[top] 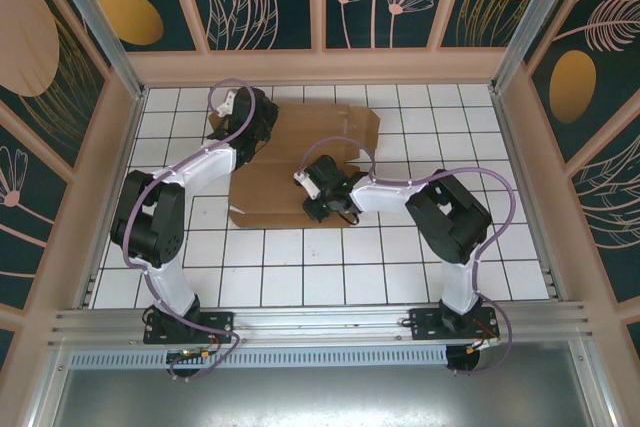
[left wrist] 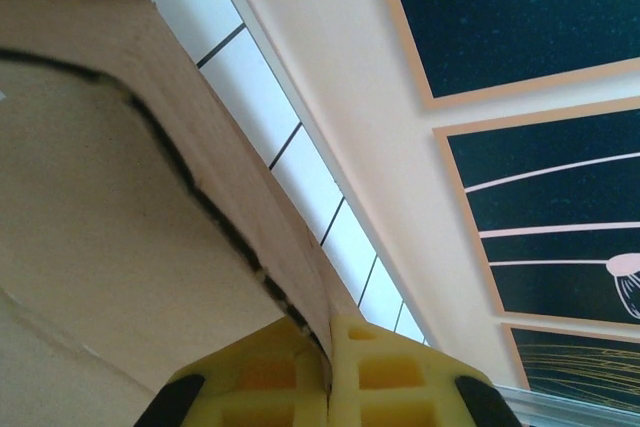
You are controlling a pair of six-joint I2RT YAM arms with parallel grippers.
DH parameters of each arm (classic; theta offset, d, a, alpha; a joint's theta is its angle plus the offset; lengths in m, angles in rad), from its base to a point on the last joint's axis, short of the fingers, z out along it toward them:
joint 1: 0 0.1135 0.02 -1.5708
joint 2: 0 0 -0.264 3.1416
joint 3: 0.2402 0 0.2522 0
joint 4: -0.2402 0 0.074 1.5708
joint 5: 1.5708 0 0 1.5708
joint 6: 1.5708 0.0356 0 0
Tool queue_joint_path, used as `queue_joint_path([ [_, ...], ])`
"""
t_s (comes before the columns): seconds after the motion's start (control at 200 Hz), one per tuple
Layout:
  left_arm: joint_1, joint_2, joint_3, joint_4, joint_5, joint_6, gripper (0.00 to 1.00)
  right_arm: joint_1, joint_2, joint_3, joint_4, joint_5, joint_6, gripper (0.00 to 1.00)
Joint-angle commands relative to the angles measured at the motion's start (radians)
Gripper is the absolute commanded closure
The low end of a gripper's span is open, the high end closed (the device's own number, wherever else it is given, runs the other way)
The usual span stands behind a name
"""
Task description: Fold the paper box
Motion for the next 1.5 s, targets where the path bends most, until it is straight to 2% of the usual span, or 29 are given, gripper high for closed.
queue_joint_path([
  [0.0, -0.013, -0.021, -0.009, -0.017, -0.053, 0.016, 1.00, -0.009, -0.001, -0.070, -0.156, -0.018, -0.011, 0.81],
  [0.42, -0.045, -0.083, -0.107, 0.044, -0.107, 0.004, 1.00, -0.023, -0.037, -0.098, -0.159, -0.004, -0.012, 0.80],
  [0.545, -0.049, -0.083, -0.115, 0.047, -0.107, 0.001, 1.00, -0.033, -0.064, -0.085, -0.152, -0.018, -0.001, 0.74],
  [0.791, -0.050, -0.080, -0.141, 0.067, -0.108, -0.011, 1.00, -0.121, -0.257, -0.038, -0.119, -0.146, 0.042, 0.56],
  [0.996, -0.050, -0.086, -0.150, 0.075, -0.113, -0.010, 1.00, -0.264, -0.421, 0.023, -0.066, -0.327, 0.145, 0.52],
  [1.061, -0.050, -0.087, -0.154, 0.077, -0.115, -0.008, 1.00, -0.276, -0.426, 0.073, -0.072, -0.291, 0.225, 0.52],
  [1.091, -0.050, -0.087, -0.156, 0.079, -0.114, -0.009, 1.00, -0.319, -0.411, 0.113, -0.094, -0.278, 0.281, 0.52],
  [1.181, -0.050, -0.087, -0.173, 0.092, -0.108, -0.012, 1.00, -0.374, -0.358, 0.199, -0.121, -0.299, 0.398, 0.52],
  [1.371, -0.050, -0.124, -0.243, 0.154, -0.104, -0.028, 1.00, -0.359, -0.280, 0.267, -0.109, -0.113, 0.579, 0.50],
  [1.496, -0.050, -0.142, -0.290, 0.208, -0.104, -0.037, 1.00, -0.347, -0.227, 0.279, -0.094, -0.064, 0.662, 0.50],
])
